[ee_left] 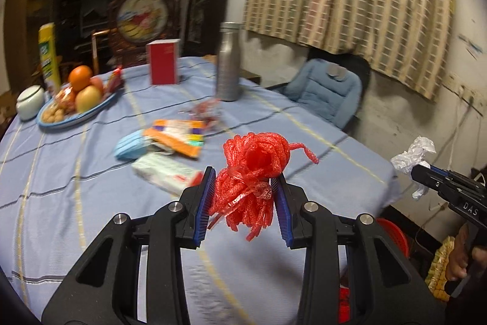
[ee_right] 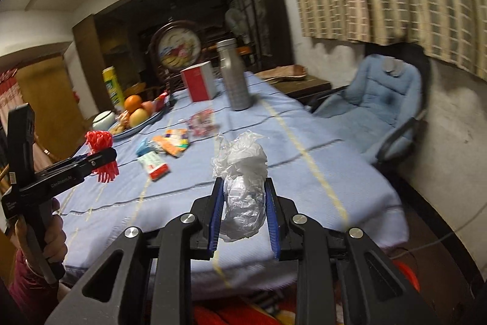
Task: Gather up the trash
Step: 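Carry red net and white bag over the red wastebasket and open both tools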
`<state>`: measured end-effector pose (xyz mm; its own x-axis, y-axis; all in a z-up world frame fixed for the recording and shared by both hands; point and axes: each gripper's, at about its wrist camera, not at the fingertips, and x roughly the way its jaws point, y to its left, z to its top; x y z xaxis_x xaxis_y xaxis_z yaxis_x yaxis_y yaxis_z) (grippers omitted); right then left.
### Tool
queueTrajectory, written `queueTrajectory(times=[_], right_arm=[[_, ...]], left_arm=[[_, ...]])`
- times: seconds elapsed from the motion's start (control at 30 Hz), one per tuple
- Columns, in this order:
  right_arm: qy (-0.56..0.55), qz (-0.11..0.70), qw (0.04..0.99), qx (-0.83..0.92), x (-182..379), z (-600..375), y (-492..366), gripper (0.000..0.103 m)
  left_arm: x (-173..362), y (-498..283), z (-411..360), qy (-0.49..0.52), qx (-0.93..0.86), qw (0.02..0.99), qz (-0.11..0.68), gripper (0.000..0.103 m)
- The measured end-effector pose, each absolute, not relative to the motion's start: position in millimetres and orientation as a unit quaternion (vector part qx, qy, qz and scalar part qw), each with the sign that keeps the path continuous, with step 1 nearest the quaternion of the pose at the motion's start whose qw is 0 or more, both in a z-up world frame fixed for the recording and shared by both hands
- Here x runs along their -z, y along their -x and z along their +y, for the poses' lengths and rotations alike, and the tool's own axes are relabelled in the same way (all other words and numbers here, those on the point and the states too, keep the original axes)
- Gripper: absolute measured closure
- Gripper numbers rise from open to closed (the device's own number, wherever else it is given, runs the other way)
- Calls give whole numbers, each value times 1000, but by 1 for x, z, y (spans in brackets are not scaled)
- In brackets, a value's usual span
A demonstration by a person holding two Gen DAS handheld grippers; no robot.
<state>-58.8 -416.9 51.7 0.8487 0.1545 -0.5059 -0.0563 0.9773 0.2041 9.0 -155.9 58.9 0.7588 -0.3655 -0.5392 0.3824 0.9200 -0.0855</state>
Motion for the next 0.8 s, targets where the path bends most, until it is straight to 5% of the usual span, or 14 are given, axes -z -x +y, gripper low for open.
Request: queueTrajectory(times=[0.8], right_arm=[[-185, 334, 920, 92, 42, -568, 111, 76]], left_arm=[[-13, 23, -338, -103, 350, 872, 328, 65]])
